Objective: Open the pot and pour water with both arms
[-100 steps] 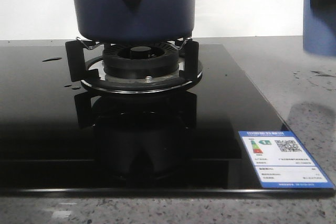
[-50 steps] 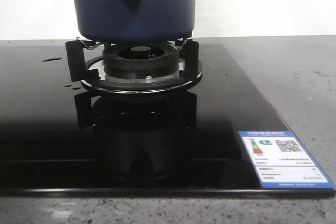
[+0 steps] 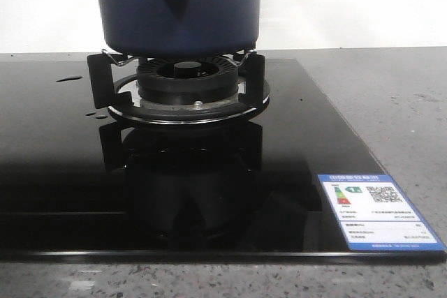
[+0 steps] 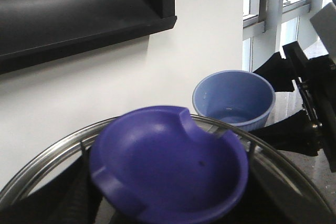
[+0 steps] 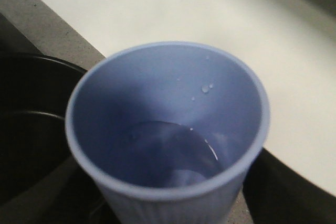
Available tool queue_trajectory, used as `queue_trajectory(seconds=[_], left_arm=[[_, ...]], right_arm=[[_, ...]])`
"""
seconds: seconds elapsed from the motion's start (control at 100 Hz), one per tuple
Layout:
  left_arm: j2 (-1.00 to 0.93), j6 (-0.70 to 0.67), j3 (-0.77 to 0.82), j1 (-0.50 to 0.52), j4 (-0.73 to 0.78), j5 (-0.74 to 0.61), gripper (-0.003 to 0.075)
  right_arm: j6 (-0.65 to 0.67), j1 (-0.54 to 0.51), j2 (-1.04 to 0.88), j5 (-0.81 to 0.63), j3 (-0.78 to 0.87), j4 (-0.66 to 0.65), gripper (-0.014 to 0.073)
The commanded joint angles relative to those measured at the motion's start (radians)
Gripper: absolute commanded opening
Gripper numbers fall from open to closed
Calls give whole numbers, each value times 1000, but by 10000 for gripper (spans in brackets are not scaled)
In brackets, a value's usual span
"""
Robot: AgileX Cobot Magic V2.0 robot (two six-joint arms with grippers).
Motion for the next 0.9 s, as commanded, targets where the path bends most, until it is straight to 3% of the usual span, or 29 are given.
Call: queue_trajectory(seconds=[0.0,0.14,0.53,0.89], left_arm=[[-29,-13,-42,3,-93,-14,316],[-29,-13,-42,3,-99,-15,316],[-29,-13,-42,3,-99,-15,316],[-29,-13,-42,3,-99,-15,316]], right_arm=[[-67,18,-13,-75,-55,-18,265],[-170,55,7,-59,-57,-39,265],[-173,120,70,-74,-57,-352,265],[-173,126,101,-209,-57,-614,265]])
